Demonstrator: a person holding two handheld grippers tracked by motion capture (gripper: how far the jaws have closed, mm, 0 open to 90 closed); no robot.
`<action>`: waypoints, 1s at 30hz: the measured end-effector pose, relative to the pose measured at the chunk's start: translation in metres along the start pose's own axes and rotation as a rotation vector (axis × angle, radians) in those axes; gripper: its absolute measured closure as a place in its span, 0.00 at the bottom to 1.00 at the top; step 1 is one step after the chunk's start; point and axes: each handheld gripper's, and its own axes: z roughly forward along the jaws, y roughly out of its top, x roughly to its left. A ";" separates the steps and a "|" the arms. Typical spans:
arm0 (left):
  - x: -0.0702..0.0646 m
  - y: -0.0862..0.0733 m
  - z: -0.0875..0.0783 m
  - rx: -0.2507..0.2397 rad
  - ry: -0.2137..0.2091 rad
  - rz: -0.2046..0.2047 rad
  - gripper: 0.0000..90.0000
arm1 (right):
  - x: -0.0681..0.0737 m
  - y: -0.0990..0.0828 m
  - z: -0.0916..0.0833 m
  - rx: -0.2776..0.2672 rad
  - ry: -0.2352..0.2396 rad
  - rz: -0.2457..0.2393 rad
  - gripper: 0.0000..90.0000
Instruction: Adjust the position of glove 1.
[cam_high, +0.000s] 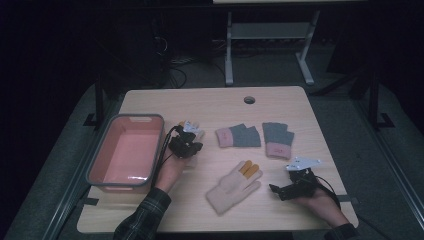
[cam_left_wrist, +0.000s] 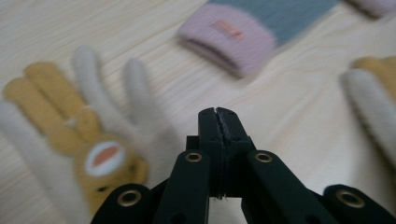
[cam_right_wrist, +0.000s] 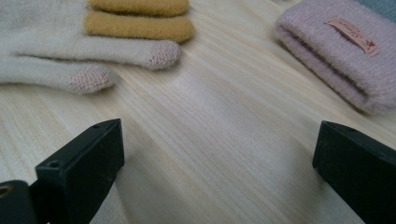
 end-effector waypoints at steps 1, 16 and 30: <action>0.002 0.000 0.002 0.006 0.010 0.001 0.99 | 0.000 0.000 0.000 0.000 0.000 0.000 0.02; 0.011 -0.010 0.027 0.113 0.066 0.012 0.99 | 0.000 0.000 0.000 0.000 0.002 0.000 0.02; -0.018 -0.027 0.007 0.155 -0.110 0.085 0.99 | 0.000 0.000 0.000 0.001 0.002 0.000 0.02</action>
